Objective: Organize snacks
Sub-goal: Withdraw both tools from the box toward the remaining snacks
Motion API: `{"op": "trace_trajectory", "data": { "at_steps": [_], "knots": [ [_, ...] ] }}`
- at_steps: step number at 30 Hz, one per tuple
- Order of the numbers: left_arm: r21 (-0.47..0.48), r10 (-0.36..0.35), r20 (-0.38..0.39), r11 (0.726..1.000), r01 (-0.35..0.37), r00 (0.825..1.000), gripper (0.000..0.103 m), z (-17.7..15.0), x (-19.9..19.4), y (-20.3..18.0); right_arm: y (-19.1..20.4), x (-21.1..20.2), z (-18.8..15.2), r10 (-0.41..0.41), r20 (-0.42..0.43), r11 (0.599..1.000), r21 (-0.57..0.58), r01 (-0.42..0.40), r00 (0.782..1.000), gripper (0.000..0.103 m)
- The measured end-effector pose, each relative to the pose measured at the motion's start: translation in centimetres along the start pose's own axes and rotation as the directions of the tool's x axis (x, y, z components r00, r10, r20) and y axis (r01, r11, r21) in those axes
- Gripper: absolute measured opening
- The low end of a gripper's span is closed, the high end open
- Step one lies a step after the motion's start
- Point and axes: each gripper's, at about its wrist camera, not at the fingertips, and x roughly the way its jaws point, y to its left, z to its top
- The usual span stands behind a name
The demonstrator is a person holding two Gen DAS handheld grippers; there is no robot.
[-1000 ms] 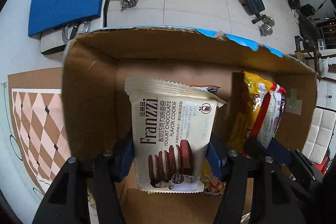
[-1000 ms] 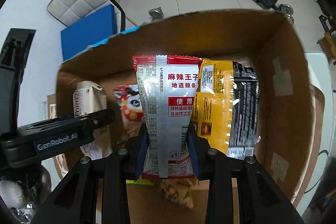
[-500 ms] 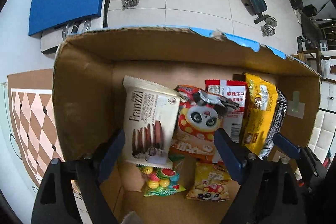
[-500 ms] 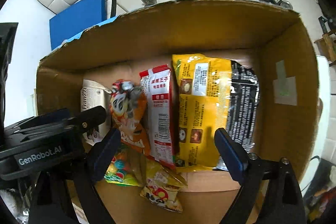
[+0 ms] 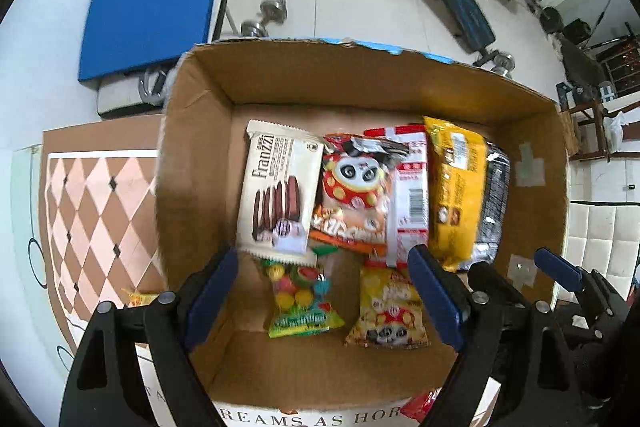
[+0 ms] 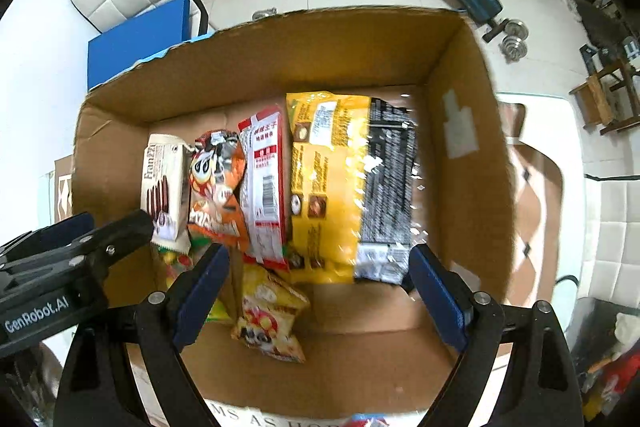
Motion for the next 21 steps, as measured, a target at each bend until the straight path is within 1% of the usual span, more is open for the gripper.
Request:
{"op": "trace_trajectory", "data": {
  "at_steps": [4,9,11,17,21],
  "knots": [
    [0.007,0.007,0.067,1.0,-0.008,0.998,0.087,-2.7,-2.1,0.2,-0.1,-2.6,-3.2,-0.022,0.053,0.999,-0.022,0.024,0.998,0.093],
    [0.01,0.016,0.143,1.0,-0.018,0.99,0.087,-6.2,-4.7,0.2,-0.3,-5.4,-6.7,-0.019,0.103,0.999,-0.034,0.023,0.995,0.093],
    [0.013,0.024,0.184,1.0,-0.027,0.983,0.087,-7.6,-6.0,0.0,-0.1,-6.2,-7.8,-0.02,0.126,0.999,-0.035,0.024,0.992,0.093],
    [0.011,0.018,0.269,1.0,-0.022,0.963,0.087,-11.4,-9.5,-0.2,-0.1,-10.0,-11.5,-0.021,0.202,0.998,-0.057,0.033,0.979,0.093],
    [0.012,0.014,0.323,1.0,-0.019,0.946,0.087,-13.7,-12.0,-0.1,-0.2,-12.1,-13.6,-0.003,0.238,0.998,-0.058,0.017,0.971,0.093]
  ]
}}
